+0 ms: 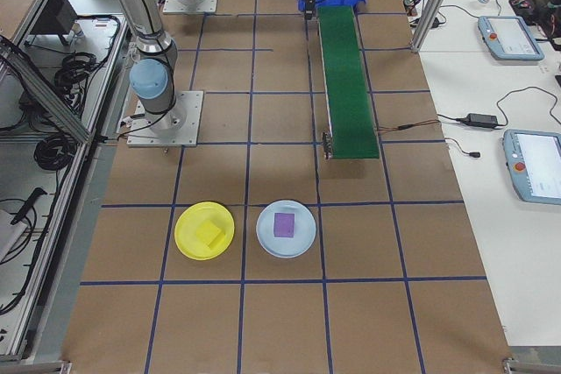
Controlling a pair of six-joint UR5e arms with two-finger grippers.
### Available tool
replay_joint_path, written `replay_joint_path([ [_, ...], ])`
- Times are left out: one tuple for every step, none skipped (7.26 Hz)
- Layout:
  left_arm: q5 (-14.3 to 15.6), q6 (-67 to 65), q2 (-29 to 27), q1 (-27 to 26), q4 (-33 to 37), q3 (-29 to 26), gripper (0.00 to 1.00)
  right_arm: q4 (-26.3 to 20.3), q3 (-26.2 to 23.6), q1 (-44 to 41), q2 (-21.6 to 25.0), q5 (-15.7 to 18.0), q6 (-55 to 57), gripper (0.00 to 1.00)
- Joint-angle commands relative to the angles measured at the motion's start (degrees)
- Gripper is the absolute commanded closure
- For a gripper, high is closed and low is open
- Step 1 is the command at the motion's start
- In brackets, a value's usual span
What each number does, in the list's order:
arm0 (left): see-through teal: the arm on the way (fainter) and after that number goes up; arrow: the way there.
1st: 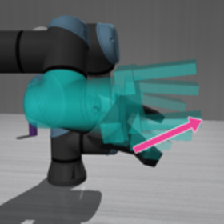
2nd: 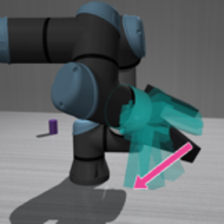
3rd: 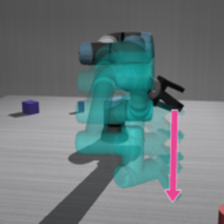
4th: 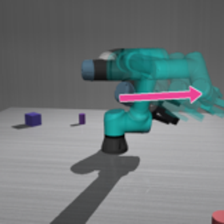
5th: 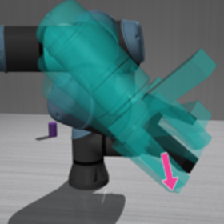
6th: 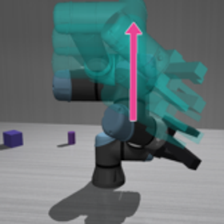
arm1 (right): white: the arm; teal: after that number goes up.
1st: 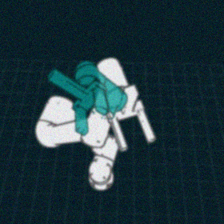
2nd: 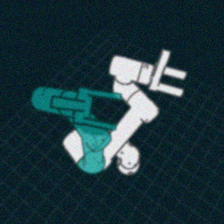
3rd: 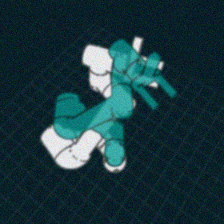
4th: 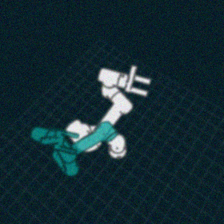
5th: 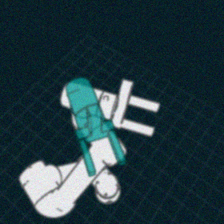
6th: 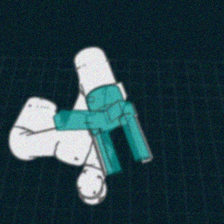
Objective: Move block left to right into plate
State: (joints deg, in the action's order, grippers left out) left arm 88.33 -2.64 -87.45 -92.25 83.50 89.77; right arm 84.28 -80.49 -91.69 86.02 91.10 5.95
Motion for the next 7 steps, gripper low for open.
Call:
replay_joint_path([
  [0.1,0.1,0.0,-0.1,0.0,0.1,0.00,0.7,0.4,0.1,-0.3,-3.5,-0.5,0.00],
  [0.6,0.3,0.0,-0.3,0.1,0.1,0.00,0.5,0.7,0.5,-0.2,-3.5,-1.5,0.00],
  [0.7,0.4,-0.1,-0.3,0.1,0.1,0.00,0.5,0.2,0.5,-0.2,-3.4,-1.6,0.00],
  [0.8,0.3,0.0,-0.2,0.3,0.0,0.00,0.5,0.1,0.5,-0.2,-3.3,-1.6,0.00],
  [0.7,0.3,0.0,-0.2,0.4,0.0,0.00,0.5,-0.4,0.5,0.0,-2.5,-1.6,0.00],
  [0.5,0.0,-0.1,-0.1,0.6,-0.6,0.00,0.4,-0.5,0.7,0.1,-2.4,-1.6,0.00],
  [0.6,0.2,-0.1,0.6,2.6,-1.7,0.00,0.4,-0.5,0.7,0.1,-2.3,-1.6,0.00],
])
